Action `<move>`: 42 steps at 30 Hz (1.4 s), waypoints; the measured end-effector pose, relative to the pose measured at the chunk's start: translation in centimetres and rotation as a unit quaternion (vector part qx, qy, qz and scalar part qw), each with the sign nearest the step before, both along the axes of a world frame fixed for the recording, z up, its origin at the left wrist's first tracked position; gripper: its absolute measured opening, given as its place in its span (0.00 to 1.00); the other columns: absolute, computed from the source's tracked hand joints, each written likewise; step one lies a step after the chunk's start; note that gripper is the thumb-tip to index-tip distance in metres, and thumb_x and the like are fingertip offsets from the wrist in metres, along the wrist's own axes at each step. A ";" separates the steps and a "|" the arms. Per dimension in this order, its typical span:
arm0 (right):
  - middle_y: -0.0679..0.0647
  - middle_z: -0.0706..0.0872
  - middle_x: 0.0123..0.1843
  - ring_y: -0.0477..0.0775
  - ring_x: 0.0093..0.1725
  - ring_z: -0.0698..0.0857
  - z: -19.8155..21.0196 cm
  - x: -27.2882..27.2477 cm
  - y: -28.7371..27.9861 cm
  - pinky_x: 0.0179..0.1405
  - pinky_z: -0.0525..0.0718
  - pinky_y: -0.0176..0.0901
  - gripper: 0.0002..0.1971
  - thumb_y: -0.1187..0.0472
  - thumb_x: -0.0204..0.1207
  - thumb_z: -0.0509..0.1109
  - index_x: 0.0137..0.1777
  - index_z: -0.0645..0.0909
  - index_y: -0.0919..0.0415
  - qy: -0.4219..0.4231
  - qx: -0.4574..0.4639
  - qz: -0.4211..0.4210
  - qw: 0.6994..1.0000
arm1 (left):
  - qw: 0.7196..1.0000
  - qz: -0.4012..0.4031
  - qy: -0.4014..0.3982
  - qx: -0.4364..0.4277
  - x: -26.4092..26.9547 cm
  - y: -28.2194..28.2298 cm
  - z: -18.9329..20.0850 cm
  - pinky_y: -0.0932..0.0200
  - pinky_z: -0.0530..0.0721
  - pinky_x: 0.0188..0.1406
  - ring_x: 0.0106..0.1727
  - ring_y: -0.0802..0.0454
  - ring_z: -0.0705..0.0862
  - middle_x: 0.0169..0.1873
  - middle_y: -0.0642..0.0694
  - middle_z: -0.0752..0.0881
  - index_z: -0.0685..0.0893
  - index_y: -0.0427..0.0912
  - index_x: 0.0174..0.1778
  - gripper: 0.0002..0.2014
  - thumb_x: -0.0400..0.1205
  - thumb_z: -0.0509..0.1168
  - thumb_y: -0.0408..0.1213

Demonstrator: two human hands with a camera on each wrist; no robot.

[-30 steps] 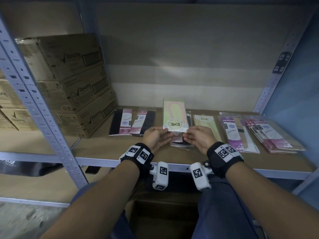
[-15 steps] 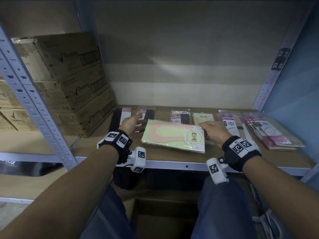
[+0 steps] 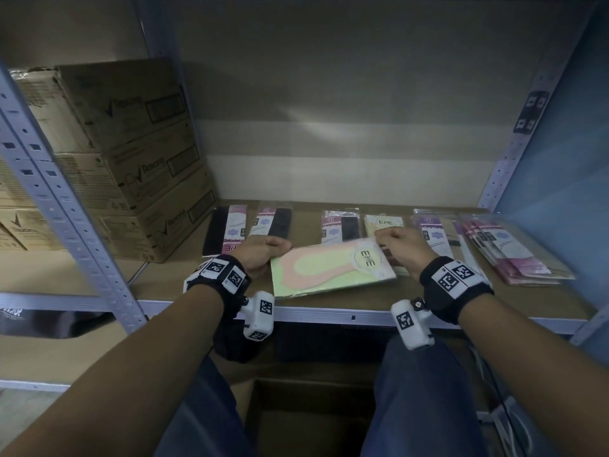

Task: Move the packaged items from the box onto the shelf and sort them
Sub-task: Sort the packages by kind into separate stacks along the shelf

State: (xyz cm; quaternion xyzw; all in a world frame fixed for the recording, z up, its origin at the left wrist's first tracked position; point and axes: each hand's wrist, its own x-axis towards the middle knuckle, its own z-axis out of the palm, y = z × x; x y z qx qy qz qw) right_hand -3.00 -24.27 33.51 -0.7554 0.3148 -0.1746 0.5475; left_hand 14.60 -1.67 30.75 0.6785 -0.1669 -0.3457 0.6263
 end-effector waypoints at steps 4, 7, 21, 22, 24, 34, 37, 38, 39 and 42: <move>0.57 0.85 0.61 0.58 0.58 0.84 -0.5 0.6 -0.1 0.62 0.83 0.59 0.20 0.57 0.74 0.71 0.66 0.78 0.58 0.008 -0.041 -0.043 0.998 | 0.995 0.075 0.039 -0.062 -0.2 -0.2 0.1 0.49 0.83 0.59 0.49 0.46 0.86 0.48 0.40 0.87 0.82 0.30 0.59 0.11 0.81 0.65 0.27; 0.56 0.85 0.58 0.57 0.56 0.85 -0.5 0.9 0.8 0.62 0.83 0.56 0.18 0.57 0.76 0.71 0.65 0.78 0.59 -0.001 -0.050 -0.036 0.998 | 0.990 0.091 0.061 -0.085 -0.4 -0.6 -0.1 0.45 0.82 0.66 0.58 0.43 0.86 0.54 0.38 0.88 0.81 0.33 0.61 0.14 0.79 0.67 0.26; 0.53 0.84 0.44 0.52 0.33 0.84 -1.9 2.9 4.3 0.32 0.87 0.39 0.14 0.72 0.77 0.67 0.63 0.78 0.71 -0.047 0.042 -0.017 0.998 | 0.991 0.089 -0.046 -0.085 -3.3 -3.1 -0.6 0.47 0.86 0.59 0.53 0.42 0.87 0.48 0.41 0.87 0.83 0.44 0.50 0.12 0.74 0.74 0.27; 0.52 0.83 0.43 0.51 0.31 0.83 -2.0 2.7 4.0 0.30 0.86 0.37 0.14 0.72 0.77 0.67 0.63 0.78 0.70 -0.043 0.035 -0.020 0.998 | 0.992 0.080 -0.071 -0.069 -3.2 -3.3 -0.5 0.47 0.84 0.62 0.52 0.43 0.87 0.44 0.43 0.87 0.83 0.44 0.50 0.13 0.73 0.75 0.27; 0.51 0.84 0.44 0.50 0.29 0.83 -2.1 2.4 3.4 0.27 0.85 0.35 0.15 0.70 0.78 0.67 0.64 0.78 0.69 -0.035 0.012 -0.033 0.999 | 0.991 0.060 -0.111 -0.041 -3.4 -3.9 -0.1 0.47 0.84 0.63 0.51 0.43 0.87 0.42 0.44 0.87 0.83 0.42 0.52 0.16 0.71 0.76 0.27; 0.53 0.88 0.51 0.51 0.48 0.84 -1.9 -0.7 -0.8 0.52 0.83 0.43 0.06 0.66 0.77 0.67 0.47 0.85 0.57 -0.009 -0.158 -0.083 0.984 | 0.957 -0.038 -0.285 0.046 -5.5 -9.6 0.5 0.74 0.80 0.38 0.46 0.55 0.81 0.46 0.47 0.83 0.83 0.35 0.61 0.16 0.77 0.72 0.31; 0.57 0.86 0.57 0.49 0.50 0.80 -1.8 -2.1 -1.9 0.51 0.77 0.38 0.10 0.65 0.77 0.68 0.57 0.83 0.63 0.025 -0.187 -0.068 0.980 | 0.941 -0.052 -0.327 0.073 -6.6 -11.6 0.1 0.68 0.79 0.46 0.51 0.53 0.82 0.49 0.46 0.84 0.83 0.38 0.63 0.16 0.79 0.70 0.35; 0.57 0.85 0.58 0.51 0.52 0.80 -1.8 -2.5 -2.2 0.52 0.77 0.38 0.12 0.63 0.77 0.68 0.59 0.82 0.63 0.035 -0.194 -0.068 0.978 | 0.933 -0.057 -0.344 0.085 -7.0 -12.2 -0.1 0.66 0.78 0.49 0.51 0.53 0.82 0.51 0.45 0.85 0.83 0.38 0.63 0.17 0.79 0.70 0.37; 0.57 0.85 0.60 0.52 0.54 0.81 -1.9 -2.9 -2.6 0.54 0.76 0.38 0.13 0.62 0.76 0.68 0.60 0.82 0.63 0.045 -0.199 -0.071 0.976 | 0.925 -0.064 -0.362 0.097 -7.4 -12.8 -0.2 0.65 0.78 0.51 0.52 0.53 0.82 0.53 0.45 0.86 0.83 0.39 0.64 0.18 0.79 0.70 0.39; 0.58 0.83 0.64 0.55 0.63 0.81 -2.4 -3.7 -3.8 0.56 0.73 0.36 0.16 0.61 0.77 0.68 0.64 0.81 0.63 0.062 -0.210 -0.078 0.973 | 0.901 -0.083 -0.407 0.124 -8.3 -14.3 -0.5 0.64 0.77 0.54 0.58 0.49 0.84 0.58 0.44 0.86 0.81 0.39 0.67 0.19 0.80 0.68 0.41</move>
